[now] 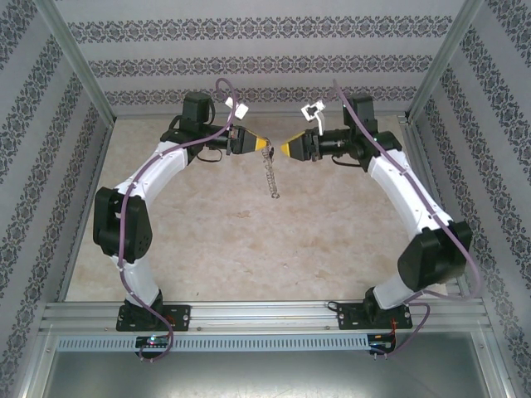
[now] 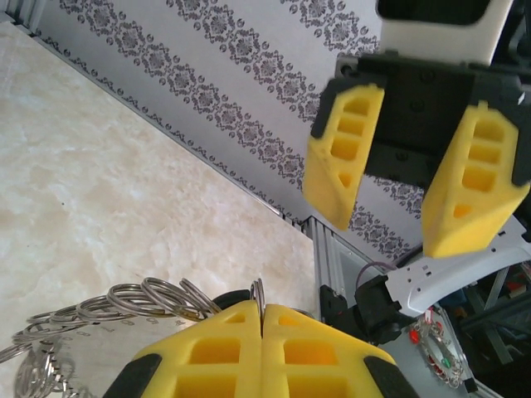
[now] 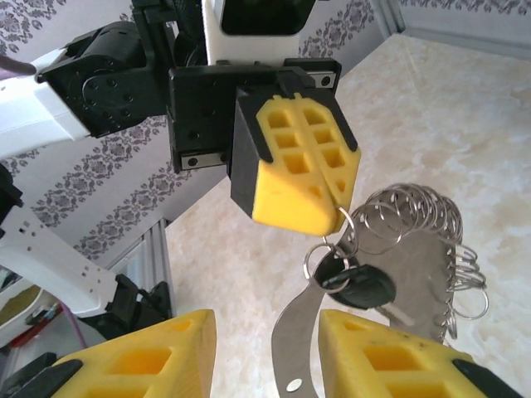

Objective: Put the keys on the keyring

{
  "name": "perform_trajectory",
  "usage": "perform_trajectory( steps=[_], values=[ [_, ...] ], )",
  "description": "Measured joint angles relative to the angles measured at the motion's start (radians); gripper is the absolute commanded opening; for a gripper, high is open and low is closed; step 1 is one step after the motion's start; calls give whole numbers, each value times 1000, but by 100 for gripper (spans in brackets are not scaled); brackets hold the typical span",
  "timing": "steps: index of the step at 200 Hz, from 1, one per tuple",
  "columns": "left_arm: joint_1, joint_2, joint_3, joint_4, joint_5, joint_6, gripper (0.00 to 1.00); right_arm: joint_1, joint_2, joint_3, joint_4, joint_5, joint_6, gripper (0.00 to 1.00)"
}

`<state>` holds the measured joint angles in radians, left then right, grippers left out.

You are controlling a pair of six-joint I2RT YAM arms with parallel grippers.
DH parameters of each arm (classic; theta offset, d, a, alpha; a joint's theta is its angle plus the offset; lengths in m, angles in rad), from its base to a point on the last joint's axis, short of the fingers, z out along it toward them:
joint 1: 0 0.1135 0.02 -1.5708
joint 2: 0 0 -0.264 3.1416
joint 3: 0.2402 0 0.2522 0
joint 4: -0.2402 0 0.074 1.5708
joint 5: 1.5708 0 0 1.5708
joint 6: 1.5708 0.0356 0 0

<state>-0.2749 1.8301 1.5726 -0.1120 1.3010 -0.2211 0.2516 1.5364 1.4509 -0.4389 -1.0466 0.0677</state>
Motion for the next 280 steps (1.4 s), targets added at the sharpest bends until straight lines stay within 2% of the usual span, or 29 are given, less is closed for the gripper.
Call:
perform_trajectory(
  steps=[27, 50, 117, 152, 179, 195, 213, 233, 280],
  values=[
    [0, -15, -19, 76, 0, -54, 0, 2, -52, -134, 111, 41, 31, 45],
    [0, -27, -21, 108, 2, -79, 0, 2, -52, -180, 156, 81, 35, 46],
    [-18, -40, -22, 136, 12, -98, 0, 40, -11, -182, 238, 142, 32, 55],
    [-27, -40, -22, 136, 26, -98, 0, 65, 22, -163, 258, 142, 31, 55],
    [-27, -40, -22, 136, 27, -98, 0, 66, 25, -156, 266, 140, 31, 48],
    [-27, -40, -22, 136, 27, -98, 0, 66, 25, -156, 269, 137, 27, 34],
    [-27, -40, -22, 137, 21, -98, 0, 68, 24, -157, 270, 124, 23, 14],
    [-26, -40, -22, 143, 0, -99, 0, 76, 22, -159, 268, 103, 21, 1],
    [-27, -40, -22, 145, -1, -105, 0, 81, 14, -171, 268, 95, 24, 0]
  ],
)
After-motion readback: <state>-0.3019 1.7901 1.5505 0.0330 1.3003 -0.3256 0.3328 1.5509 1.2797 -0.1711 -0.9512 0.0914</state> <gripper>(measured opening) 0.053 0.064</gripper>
